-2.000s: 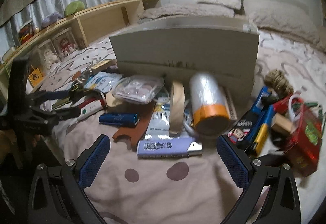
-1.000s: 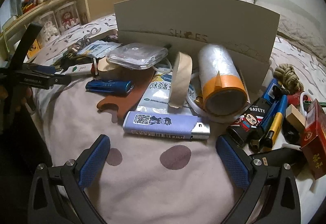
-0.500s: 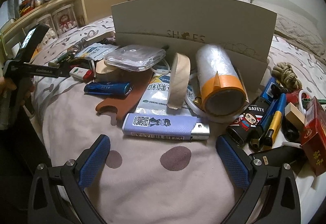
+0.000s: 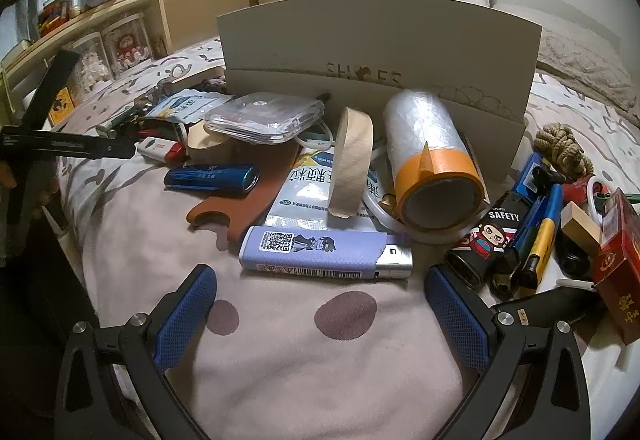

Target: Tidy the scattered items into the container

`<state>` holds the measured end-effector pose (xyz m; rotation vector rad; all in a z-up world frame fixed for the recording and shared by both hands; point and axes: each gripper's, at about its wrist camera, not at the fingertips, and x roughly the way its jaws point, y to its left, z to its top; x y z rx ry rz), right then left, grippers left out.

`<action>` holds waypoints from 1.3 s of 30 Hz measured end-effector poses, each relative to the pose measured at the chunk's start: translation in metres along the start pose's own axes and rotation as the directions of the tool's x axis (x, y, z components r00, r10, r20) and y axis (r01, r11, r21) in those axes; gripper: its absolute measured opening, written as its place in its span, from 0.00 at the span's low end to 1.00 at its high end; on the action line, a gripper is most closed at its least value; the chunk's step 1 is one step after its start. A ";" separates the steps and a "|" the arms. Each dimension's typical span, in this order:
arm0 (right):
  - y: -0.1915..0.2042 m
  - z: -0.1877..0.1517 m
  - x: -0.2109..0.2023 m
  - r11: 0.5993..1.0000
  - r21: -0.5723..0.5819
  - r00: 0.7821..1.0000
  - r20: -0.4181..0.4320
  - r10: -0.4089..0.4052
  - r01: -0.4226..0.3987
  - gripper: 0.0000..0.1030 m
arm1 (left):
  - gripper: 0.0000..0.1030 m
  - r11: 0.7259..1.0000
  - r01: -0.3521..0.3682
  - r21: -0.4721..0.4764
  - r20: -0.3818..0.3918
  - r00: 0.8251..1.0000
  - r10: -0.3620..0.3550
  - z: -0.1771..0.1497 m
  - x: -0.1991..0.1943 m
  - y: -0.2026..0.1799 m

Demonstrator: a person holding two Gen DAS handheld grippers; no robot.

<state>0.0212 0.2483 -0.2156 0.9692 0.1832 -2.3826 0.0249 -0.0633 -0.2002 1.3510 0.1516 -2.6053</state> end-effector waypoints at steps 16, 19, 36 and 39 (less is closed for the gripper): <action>0.001 -0.001 0.003 1.000 -0.002 1.000 0.022 -0.010 0.010 1.00 | 1.00 0.990 0.107 0.092 0.032 0.993 -0.110 -0.006 0.002 -0.065; 0.002 -0.001 0.003 1.000 -0.003 1.000 0.023 -0.010 0.010 1.00 | 1.00 0.992 0.108 0.072 0.022 0.994 -0.110 -0.006 0.008 -0.071; 0.017 0.017 0.009 0.991 -0.094 0.996 -0.006 -0.092 0.091 1.00 | 1.00 0.997 0.056 0.060 0.073 0.995 -0.061 -0.011 0.016 -0.071; 0.011 0.017 0.012 0.997 -0.054 0.998 -0.027 -0.065 0.063 1.00 | 0.99 0.996 0.057 0.063 0.078 0.995 -0.062 -0.011 0.015 -0.071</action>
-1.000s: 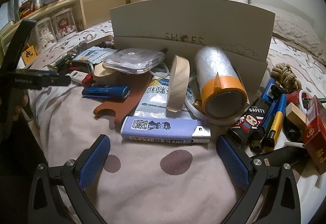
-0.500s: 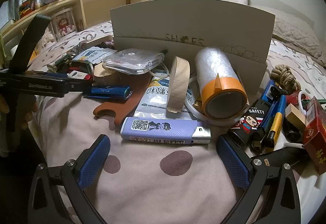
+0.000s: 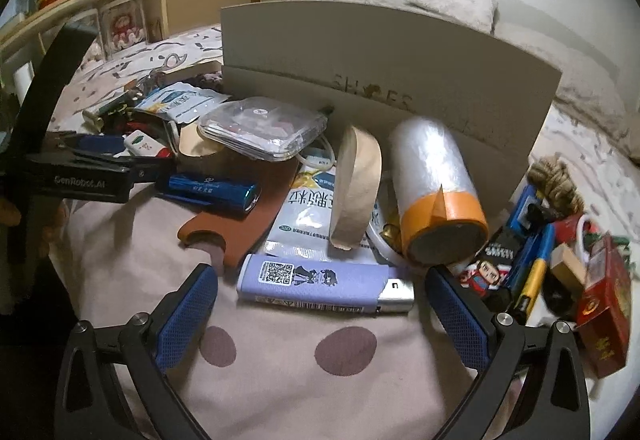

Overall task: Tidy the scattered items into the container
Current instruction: 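Close the left tool on the white red-capped lighter while the right tool closes on the lavender lighter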

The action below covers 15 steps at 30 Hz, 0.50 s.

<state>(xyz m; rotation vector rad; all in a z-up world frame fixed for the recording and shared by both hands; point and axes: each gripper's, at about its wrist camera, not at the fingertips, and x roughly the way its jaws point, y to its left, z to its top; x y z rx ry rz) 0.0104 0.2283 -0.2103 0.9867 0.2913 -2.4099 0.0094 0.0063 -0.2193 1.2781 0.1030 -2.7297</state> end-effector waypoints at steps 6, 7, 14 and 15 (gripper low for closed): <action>-0.004 -0.001 -0.004 0.999 0.051 1.000 -0.001 -0.005 0.005 0.89 | 0.93 1.000 0.009 0.001 0.006 1.000 -0.009 -0.002 -0.004 -0.001; -0.003 -0.002 -0.005 0.998 0.054 1.000 -0.002 -0.007 0.007 0.86 | 0.92 1.000 0.010 0.001 0.007 1.000 -0.010 -0.002 -0.005 -0.001; -0.004 -0.004 -0.011 0.995 0.099 1.000 0.008 0.000 -0.001 0.83 | 0.82 1.000 0.017 0.026 0.016 1.000 -0.017 -0.004 -0.009 -0.008; -0.005 -0.004 -0.012 0.994 0.105 1.000 0.007 0.004 -0.004 0.83 | 0.82 0.999 0.017 0.029 0.016 1.000 -0.017 -0.004 -0.009 -0.008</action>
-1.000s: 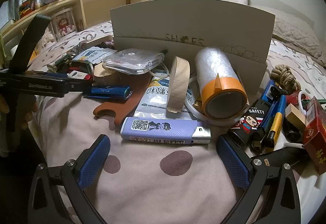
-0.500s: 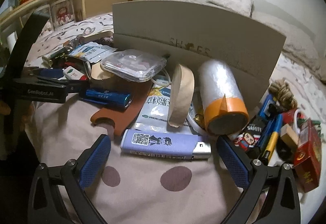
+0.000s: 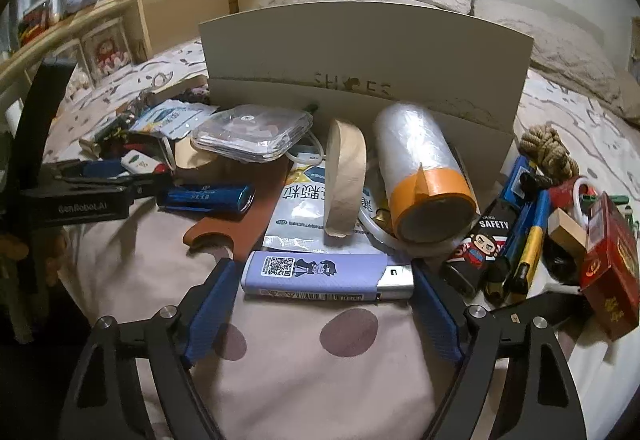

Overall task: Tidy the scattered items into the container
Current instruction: 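Close the left tool on the white red-capped lighter while the right tool closes on the lavender lighter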

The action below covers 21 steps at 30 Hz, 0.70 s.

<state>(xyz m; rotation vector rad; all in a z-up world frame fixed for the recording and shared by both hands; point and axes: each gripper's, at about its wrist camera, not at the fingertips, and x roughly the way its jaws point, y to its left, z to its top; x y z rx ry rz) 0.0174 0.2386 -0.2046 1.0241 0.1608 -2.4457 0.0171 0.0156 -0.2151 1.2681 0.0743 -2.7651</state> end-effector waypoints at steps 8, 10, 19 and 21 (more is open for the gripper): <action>-0.006 -0.003 -0.008 0.999 0.048 1.000 -0.005 0.021 -0.021 0.78 | 0.82 1.000 0.017 0.020 -0.001 1.000 -0.017 0.000 -0.003 -0.001; -0.007 -0.003 -0.010 0.998 0.061 1.000 -0.002 0.026 -0.026 0.78 | 0.82 0.999 0.020 0.026 0.000 1.000 -0.020 -0.001 -0.004 -0.002; -0.004 -0.004 -0.014 0.996 0.084 0.999 0.008 0.031 -0.032 0.78 | 0.82 0.998 0.048 0.027 0.002 0.999 -0.049 -0.003 -0.012 -0.002; -0.004 -0.005 -0.015 0.995 0.094 0.999 0.010 0.032 -0.032 0.78 | 0.82 0.998 0.052 0.027 0.003 0.999 -0.052 -0.003 -0.014 -0.002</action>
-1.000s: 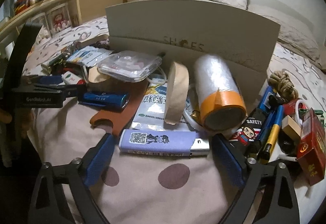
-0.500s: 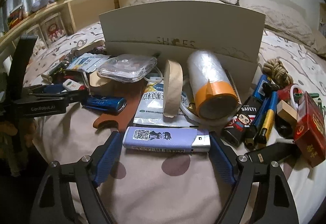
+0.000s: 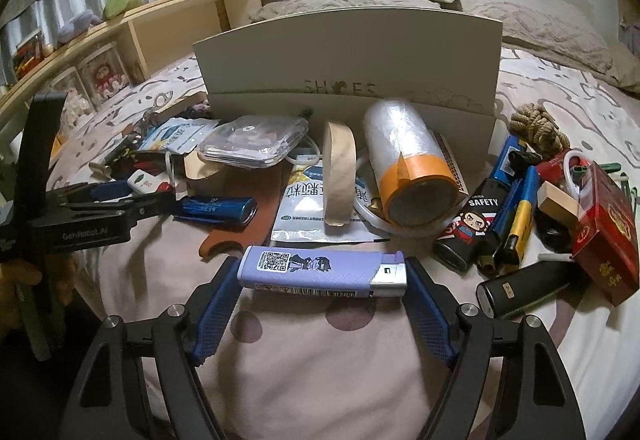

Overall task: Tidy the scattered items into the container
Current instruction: 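Close the left tool on the white red-capped lighter while the right tool closes on the lavender lighter, then lift both lighters and carry them over the white box with both tools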

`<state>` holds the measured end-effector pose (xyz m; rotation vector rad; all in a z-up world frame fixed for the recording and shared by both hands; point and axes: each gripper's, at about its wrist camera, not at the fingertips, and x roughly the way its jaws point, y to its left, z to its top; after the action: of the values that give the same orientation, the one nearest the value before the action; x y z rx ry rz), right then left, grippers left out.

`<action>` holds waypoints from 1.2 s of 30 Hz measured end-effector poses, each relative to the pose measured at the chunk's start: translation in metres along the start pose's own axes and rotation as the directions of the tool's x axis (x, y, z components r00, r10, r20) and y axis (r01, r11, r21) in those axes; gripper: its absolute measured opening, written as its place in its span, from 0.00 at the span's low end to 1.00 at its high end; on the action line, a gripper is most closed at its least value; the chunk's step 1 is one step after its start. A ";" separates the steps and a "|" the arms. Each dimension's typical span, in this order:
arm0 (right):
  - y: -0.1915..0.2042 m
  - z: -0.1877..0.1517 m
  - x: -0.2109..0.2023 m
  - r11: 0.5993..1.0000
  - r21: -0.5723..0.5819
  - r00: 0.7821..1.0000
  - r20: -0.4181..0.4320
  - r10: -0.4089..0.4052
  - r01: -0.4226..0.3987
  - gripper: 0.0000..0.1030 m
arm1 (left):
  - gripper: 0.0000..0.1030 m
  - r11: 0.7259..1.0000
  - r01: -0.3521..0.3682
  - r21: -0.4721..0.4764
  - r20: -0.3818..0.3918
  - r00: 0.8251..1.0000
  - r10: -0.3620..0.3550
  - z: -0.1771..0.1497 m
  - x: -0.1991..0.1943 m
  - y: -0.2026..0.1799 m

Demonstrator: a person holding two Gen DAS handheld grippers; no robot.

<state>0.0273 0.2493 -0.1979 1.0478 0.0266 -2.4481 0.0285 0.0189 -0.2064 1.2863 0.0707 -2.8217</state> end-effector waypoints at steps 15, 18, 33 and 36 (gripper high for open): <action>0.001 0.000 -0.011 0.999 0.036 1.000 0.025 0.000 -0.001 0.78 | 0.82 1.000 0.024 -0.008 0.020 1.000 -0.024 0.002 -0.015 0.001; 0.003 0.002 -0.016 0.999 0.042 0.999 0.038 0.003 -0.005 0.78 | 0.82 0.999 0.031 -0.007 0.029 0.999 -0.031 0.003 -0.019 0.001; 0.005 0.017 -0.050 0.997 0.073 0.992 0.124 -0.011 0.002 0.78 | 0.82 0.996 0.090 0.019 0.112 0.989 -0.092 0.016 -0.052 -0.006; 0.005 0.022 -0.060 0.997 0.079 0.989 0.146 -0.018 0.006 0.78 | 0.82 0.994 0.103 0.023 0.129 0.986 -0.105 0.020 -0.059 -0.005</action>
<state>0.0500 0.2658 -0.1401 0.8986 -0.1120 -2.5490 0.0521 0.0242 -0.1490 1.1295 0.1146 -2.9925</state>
